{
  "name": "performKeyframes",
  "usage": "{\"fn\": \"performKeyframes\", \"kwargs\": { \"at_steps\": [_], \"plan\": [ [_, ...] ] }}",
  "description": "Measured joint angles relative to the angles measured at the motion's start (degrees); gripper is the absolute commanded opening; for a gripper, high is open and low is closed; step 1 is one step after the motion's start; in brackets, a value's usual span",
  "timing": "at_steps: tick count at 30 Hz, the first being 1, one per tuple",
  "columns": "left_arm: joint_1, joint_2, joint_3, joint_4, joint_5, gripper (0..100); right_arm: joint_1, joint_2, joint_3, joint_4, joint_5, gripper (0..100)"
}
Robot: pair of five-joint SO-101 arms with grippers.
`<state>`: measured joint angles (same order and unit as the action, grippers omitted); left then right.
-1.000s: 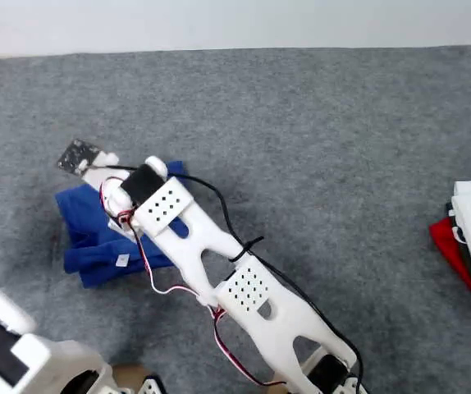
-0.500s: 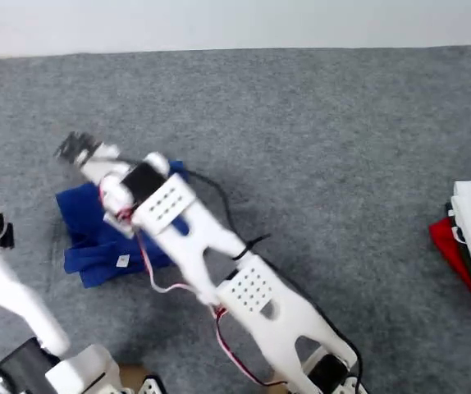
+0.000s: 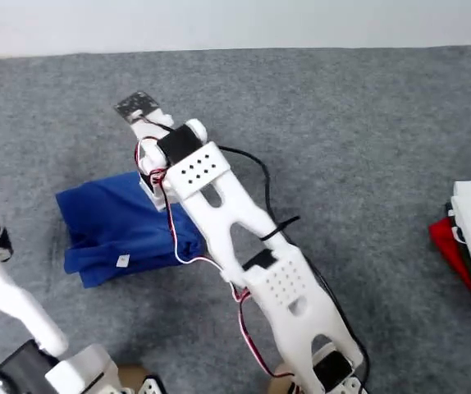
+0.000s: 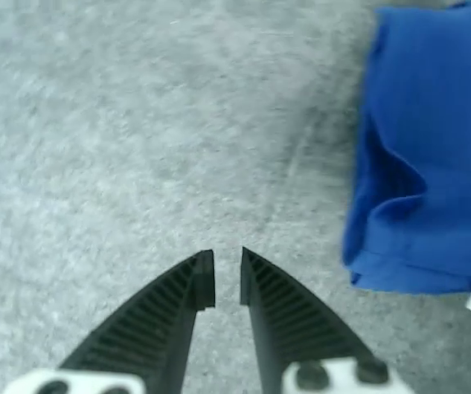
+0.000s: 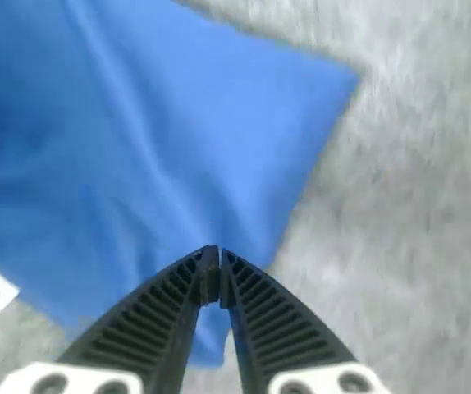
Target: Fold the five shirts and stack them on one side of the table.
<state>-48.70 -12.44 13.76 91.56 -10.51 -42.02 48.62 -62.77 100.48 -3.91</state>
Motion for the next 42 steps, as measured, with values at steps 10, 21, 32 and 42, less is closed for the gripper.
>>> {"fn": "performKeyframes", "kwargs": {
  "at_steps": [10, 21, 32, 42],
  "plan": [
    [-5.54, 0.0, 0.0, 0.0, 0.0, 7, 1.85, -13.36, 22.86, 0.0, -9.58, 1.0],
    [-5.54, 0.0, 0.0, 0.0, 0.18, 7, -3.52, -13.36, 22.95, -1.67, -15.82, 1.0],
    [-5.8, 0.0, 0.0, 0.7, 1.23, 7, -4.22, -2.99, 23.56, -0.44, -15.91, 1.0],
    [-8.7, 0.0, 0.0, 0.7, 1.23, 7, -4.22, -4.75, 23.56, -0.18, -15.91, 1.0]
  ]
}}
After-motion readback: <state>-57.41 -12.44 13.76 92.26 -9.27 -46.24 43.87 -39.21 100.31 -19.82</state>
